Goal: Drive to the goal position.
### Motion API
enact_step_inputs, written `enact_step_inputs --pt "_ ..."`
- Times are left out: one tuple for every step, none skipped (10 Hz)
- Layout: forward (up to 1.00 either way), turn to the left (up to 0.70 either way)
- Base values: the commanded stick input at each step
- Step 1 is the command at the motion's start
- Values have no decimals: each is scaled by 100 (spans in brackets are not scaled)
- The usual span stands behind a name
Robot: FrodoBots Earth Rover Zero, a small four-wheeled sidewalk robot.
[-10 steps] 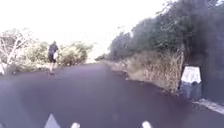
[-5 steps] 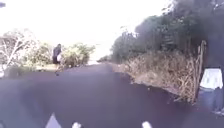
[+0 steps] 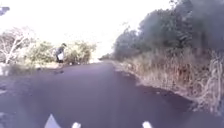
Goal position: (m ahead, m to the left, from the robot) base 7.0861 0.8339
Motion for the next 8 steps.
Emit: enact_step_inputs --pt "85 0" --pt "85 0" --pt "85 0" --pt "85 0" --pt "85 0" --pt "85 0" --pt "85 0" --pt "85 0"
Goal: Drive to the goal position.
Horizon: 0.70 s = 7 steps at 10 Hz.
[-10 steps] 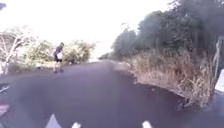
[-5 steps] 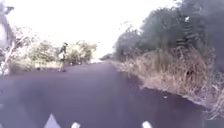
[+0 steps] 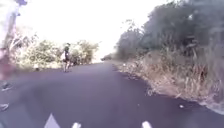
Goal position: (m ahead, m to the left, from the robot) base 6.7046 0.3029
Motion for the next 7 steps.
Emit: enact_step_inputs --pt "85 0" --pt "85 0" --pt "85 0" --pt "85 -9" --pt "85 -19" --pt "85 -29" --pt "85 -29"
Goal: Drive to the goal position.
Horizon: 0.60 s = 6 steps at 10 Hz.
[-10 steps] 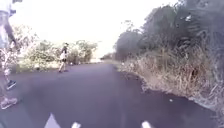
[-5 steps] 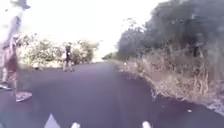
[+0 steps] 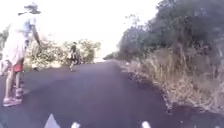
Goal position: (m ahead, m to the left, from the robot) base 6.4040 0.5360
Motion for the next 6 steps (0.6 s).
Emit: enact_step_inputs --pt "85 -17" --pt "85 -5" --pt "85 -16" --pt "85 -24" --pt "85 -32" --pt "85 -10"
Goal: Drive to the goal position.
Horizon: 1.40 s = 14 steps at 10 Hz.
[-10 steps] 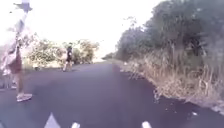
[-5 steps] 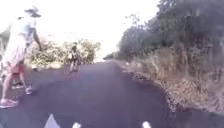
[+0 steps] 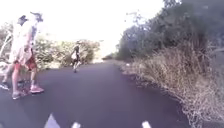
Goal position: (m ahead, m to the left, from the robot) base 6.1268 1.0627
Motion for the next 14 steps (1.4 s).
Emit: enact_step_inputs --pt "85 -10" --pt "85 -10" --pt "85 -24" --pt "85 -12" --pt "85 0" --pt "85 -1" --pt "85 -2" --pt "85 -20" --pt "85 -12" --pt "85 -4" --pt "85 0" --pt "85 0" --pt "85 0" --pt "85 0"
